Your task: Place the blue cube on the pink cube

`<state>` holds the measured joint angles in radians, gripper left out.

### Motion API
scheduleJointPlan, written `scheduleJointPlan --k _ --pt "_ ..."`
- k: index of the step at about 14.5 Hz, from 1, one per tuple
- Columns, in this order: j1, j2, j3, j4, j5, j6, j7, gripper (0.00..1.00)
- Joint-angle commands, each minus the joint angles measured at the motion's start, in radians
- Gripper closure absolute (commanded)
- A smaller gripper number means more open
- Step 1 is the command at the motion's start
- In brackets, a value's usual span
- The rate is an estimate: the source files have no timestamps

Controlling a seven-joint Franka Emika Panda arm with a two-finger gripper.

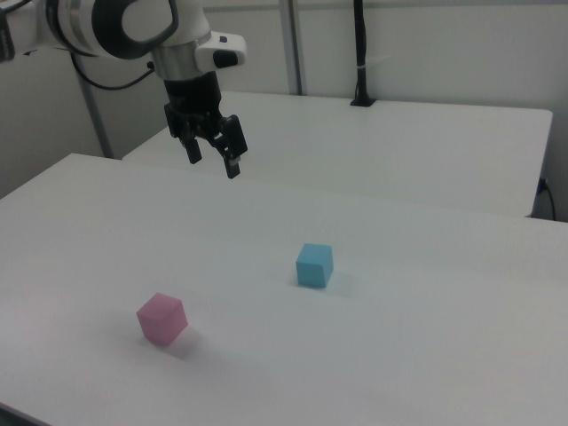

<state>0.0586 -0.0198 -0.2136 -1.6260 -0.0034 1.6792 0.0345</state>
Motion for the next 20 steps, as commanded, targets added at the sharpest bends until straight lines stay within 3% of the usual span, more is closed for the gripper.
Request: scheduleJointPlan --k 1,20 --pt "0.017 -0.002 -0.012 0.001 0.010 0.011 -0.002 0.00" --pt "0.015 0.000 -0.006 0.005 -0.023 0.016 0.001 0.00"
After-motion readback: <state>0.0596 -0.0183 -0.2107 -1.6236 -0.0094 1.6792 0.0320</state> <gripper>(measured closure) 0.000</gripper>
